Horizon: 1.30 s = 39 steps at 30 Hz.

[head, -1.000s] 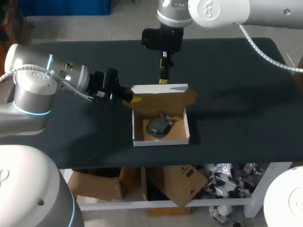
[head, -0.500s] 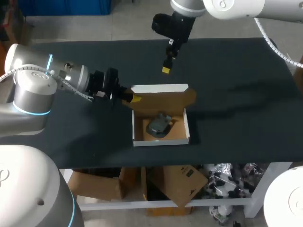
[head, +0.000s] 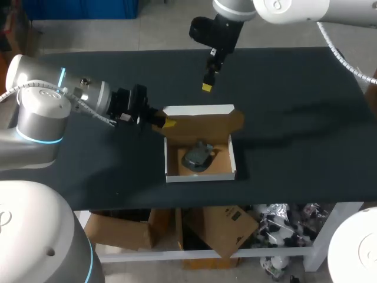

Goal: Assemble the packaging by folding the flat box into shape, placing the metal phone stand inside, and closing the box properly

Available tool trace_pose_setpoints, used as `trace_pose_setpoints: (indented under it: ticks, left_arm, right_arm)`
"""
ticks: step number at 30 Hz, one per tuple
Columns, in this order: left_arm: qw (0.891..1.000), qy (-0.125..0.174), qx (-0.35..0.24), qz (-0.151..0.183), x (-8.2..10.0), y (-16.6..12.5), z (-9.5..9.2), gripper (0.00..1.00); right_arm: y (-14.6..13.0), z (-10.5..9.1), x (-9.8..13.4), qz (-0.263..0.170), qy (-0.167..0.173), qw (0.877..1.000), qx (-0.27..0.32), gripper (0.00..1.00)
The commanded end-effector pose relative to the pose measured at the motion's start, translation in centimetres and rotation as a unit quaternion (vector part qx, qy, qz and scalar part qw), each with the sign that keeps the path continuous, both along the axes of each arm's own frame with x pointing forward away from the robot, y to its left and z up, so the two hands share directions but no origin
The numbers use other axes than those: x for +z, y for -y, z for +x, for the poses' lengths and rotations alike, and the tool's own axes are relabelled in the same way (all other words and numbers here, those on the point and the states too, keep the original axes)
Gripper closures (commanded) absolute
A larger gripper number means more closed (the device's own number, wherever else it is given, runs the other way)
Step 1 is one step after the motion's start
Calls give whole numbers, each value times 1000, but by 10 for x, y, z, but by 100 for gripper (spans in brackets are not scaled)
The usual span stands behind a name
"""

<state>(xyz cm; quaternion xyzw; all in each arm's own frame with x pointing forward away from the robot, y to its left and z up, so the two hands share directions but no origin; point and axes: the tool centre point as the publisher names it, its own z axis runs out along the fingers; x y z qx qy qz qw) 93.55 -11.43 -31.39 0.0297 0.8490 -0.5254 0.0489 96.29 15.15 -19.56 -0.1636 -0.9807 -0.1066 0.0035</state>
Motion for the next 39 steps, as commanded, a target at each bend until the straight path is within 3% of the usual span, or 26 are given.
trace_pose_setpoints:
  ticks: [1,10,15,17,18,30,33,39]
  left_arm:
    - [1000,18,-3,10,-2,2,-3,100]
    - [995,90,8,33,-5,4,-16,100]
    - [989,137,13,46,-12,4,-23,100]
    - [989,138,12,41,-13,4,-24,100]
    - [986,158,11,42,-14,4,-26,100]
    - [972,229,15,40,-23,7,-33,100]
    - [968,247,17,45,-25,8,-34,100]
    - [967,252,12,47,-26,8,-34,100]
  right_arm:
    - [3,1,0,-4,-8,1000,-18,0]
    - [17,-1,-1,-16,-47,991,-121,0]
    - [25,-11,-6,-18,-74,982,-172,0]
    - [26,-12,-7,-18,-77,981,-177,0]
    - [30,-18,-9,-22,-86,976,-197,0]
    - [46,-45,-27,-7,-127,955,-267,0]
    - [49,-51,-31,-6,-124,951,-283,0]
    - [49,-52,-32,-3,-122,951,-285,0]
